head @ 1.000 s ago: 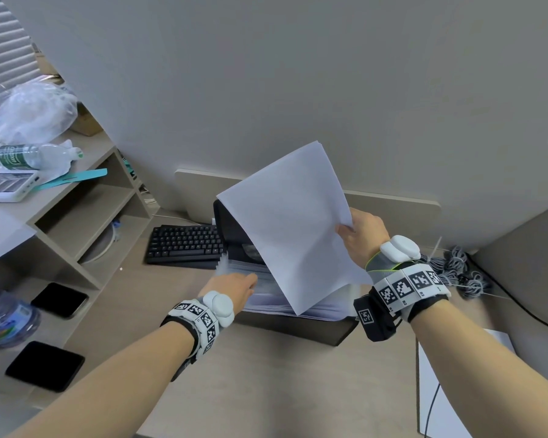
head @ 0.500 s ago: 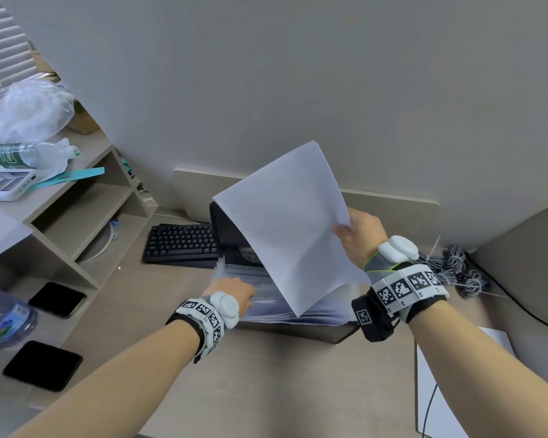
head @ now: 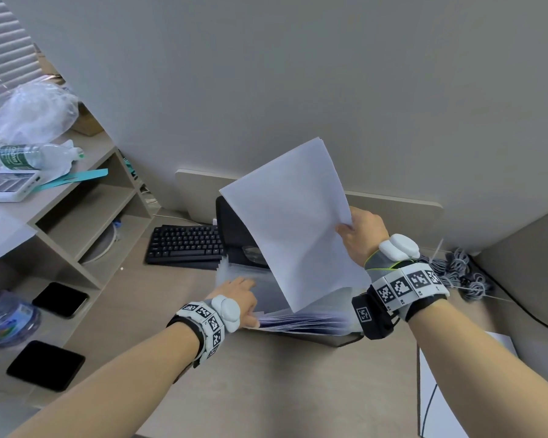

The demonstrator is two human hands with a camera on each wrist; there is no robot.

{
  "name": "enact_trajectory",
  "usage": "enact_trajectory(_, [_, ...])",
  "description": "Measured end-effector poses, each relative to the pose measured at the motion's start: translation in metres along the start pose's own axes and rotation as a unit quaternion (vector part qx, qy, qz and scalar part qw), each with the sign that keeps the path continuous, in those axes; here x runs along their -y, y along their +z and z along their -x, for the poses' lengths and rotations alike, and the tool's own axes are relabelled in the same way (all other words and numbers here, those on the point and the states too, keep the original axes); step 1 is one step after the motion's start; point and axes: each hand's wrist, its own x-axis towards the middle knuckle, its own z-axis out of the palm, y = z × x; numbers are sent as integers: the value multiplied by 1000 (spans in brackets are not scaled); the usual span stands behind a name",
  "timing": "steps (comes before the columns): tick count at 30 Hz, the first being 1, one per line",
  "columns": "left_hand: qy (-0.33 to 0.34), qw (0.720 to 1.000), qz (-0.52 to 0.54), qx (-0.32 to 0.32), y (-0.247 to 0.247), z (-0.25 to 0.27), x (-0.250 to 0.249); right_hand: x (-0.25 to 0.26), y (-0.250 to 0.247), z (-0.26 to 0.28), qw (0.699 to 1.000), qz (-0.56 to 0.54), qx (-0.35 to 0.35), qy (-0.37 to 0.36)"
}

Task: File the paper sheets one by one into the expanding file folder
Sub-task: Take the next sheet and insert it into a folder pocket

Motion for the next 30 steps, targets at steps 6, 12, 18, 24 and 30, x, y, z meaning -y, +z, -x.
enact_trajectory(6, [-31,999,13,-20,3,2,-4,2,2,0,1000,14,1,-10])
enact_trajectory(12, [3,998,-63,8,18,0,-9,-2,-6,-6,1000,16,6,16])
enact_trajectory(18, [14,997,-57,-46,16,-10,2,2,-3,5,998,44,35,-35])
enact_trajectory(24, [-15,996,-57,-64,17,-16,7,11,9,15,964,207,121,-112])
enact_trajectory(30, [-59,997,-36,-32,11,-13,3,22,15,13,941,266,162,-131])
